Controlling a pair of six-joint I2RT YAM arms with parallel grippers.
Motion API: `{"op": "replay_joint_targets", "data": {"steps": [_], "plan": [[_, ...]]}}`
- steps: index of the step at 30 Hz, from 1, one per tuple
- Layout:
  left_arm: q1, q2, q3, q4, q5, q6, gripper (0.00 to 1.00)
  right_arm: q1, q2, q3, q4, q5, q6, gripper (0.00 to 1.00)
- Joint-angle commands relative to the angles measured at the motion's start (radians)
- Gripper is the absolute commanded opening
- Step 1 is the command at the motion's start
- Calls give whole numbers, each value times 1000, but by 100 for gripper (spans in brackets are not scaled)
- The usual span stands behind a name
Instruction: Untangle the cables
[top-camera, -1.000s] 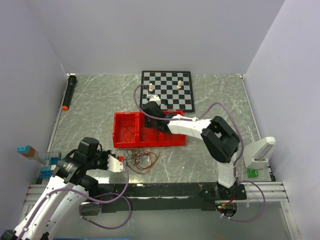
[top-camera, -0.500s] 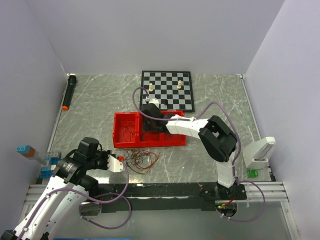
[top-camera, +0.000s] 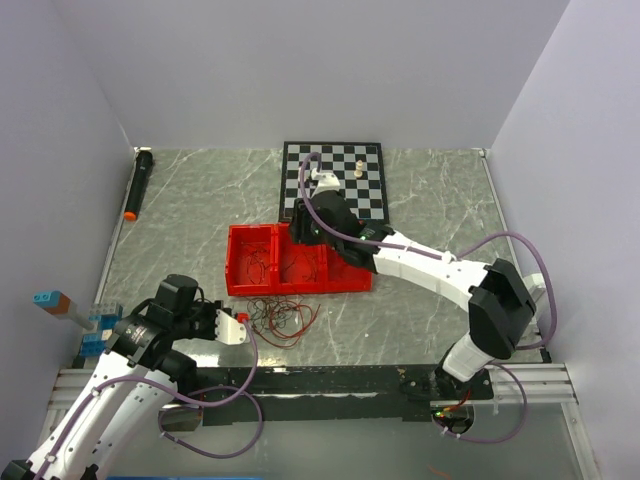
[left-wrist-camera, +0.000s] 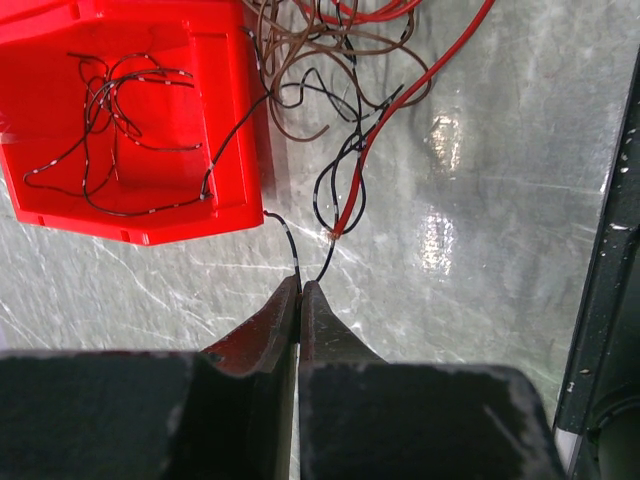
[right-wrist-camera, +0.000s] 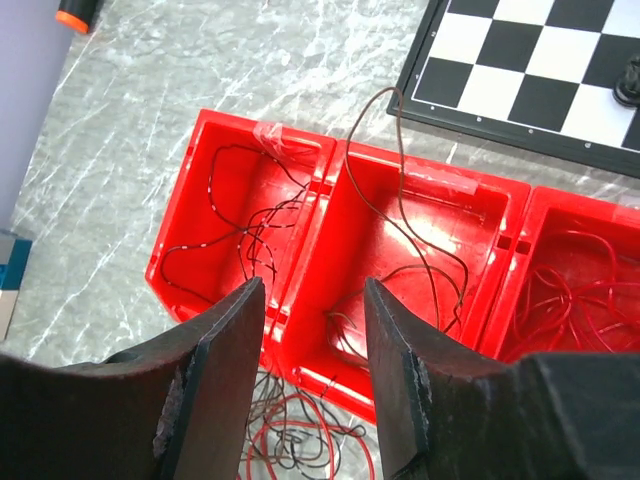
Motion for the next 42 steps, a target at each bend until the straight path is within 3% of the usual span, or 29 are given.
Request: {"op": "replay_joint_targets", "data": {"steps": [1, 7, 16, 26, 31, 39, 42], "plan": [[12, -116, 33, 11, 57, -17, 7, 7, 31, -7, -18, -10, -18, 52], [12, -116, 50, -1, 60, -31, 7, 39, -56, -166, 96, -88, -86, 50], [10, -156, 8, 22, 68, -14, 6, 157, -237, -510, 203, -271, -132, 55], [12, -147, 15, -4, 51, -36, 6, 162, -53, -401, 183, -317, -158, 54], [12, -137, 19, -21, 38, -25, 5, 192, 11, -328, 36, -277, -184, 51], [10, -125, 33, -29, 19, -1, 3, 214, 17, -364, -10, -257, -154, 37], [12, -125, 41, -41, 19, 7, 2, 217, 25, -372, -22, -236, -138, 26]]}}
